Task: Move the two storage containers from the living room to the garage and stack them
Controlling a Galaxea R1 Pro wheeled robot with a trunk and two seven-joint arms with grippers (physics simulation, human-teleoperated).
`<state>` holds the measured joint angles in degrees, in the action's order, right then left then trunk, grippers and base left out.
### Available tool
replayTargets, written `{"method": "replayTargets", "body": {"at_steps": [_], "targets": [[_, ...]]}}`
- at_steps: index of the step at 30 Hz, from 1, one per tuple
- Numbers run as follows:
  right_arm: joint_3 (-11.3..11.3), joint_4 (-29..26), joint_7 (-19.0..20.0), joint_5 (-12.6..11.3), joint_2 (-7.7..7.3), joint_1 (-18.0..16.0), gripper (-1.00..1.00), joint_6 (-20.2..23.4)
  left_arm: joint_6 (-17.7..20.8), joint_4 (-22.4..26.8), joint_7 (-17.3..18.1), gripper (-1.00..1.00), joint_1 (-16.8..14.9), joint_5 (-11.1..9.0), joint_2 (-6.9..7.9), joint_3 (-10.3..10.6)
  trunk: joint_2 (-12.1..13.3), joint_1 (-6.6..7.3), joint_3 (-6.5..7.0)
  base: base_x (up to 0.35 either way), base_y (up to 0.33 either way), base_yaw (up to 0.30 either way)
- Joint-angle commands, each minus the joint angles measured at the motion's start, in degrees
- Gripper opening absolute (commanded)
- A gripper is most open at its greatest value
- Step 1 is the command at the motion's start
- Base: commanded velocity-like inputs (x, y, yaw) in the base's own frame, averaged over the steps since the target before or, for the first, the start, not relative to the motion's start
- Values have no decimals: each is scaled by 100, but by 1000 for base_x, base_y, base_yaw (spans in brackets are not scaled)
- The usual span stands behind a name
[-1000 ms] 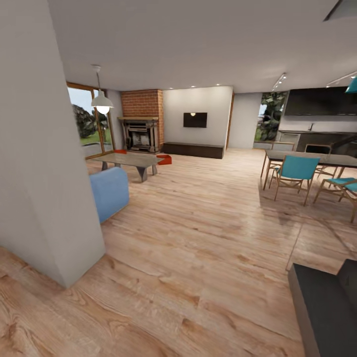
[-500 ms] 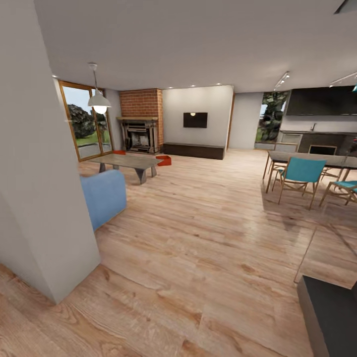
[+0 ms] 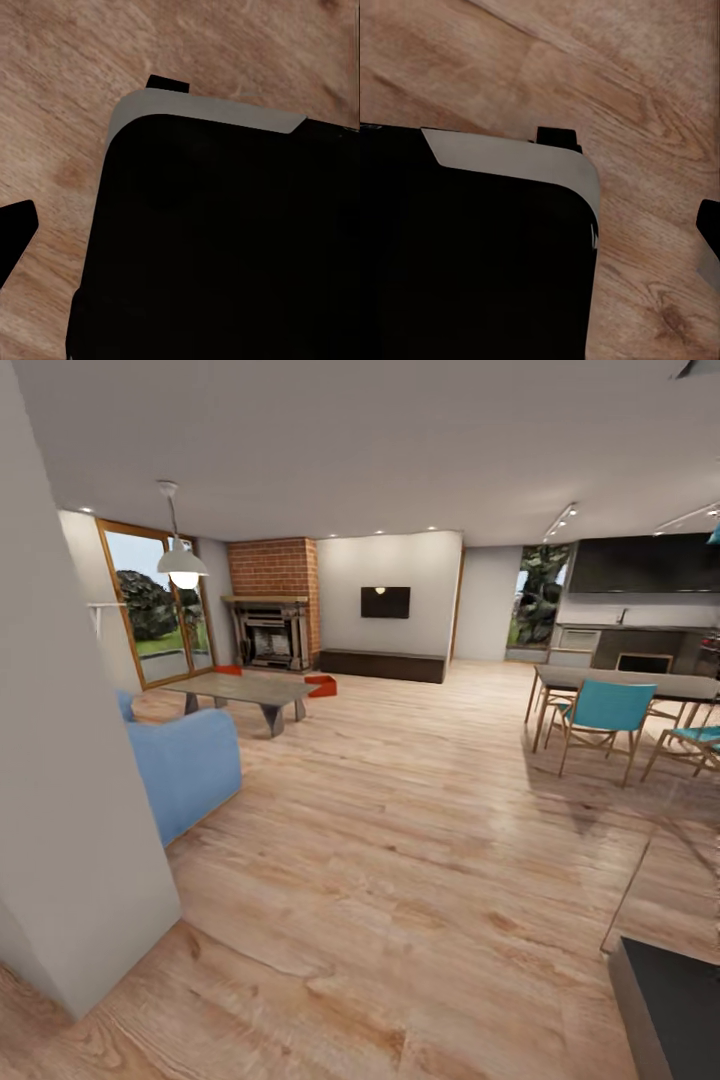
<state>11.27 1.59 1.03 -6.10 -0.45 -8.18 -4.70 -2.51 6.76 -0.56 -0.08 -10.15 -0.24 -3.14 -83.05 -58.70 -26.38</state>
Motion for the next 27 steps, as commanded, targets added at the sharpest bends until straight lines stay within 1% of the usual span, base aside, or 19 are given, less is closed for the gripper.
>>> {"method": "replayTargets", "body": {"at_steps": [1,13,19,24,27], "targets": [[46,17,11,-63,1,-6,100,-32,-13,1,-2,100,-1,-13,-3,-29,-2,-3,-6,323,0,-222],[51,17,13,-67,1,-7,100,-31,-13,1,-4,100,-1,-11,-3,-29,-2,-3,-6,323,0,-226],[75,17,16,4,0,-5,100,-30,-13,1,-1,100,-1,-10,-3,-29,-2,-3,-6,323,0,-26],[76,17,11,-5,0,-7,100,-24,-15,3,-1,100,-1,-13,-1,-29,-2,-3,-6,323,0,-1],[86,17,17,-15,-26,-6,100,-8,-16,2,-3,100,-1,-13,-2,-29,-2,-3,-6,323,0,0]]}}
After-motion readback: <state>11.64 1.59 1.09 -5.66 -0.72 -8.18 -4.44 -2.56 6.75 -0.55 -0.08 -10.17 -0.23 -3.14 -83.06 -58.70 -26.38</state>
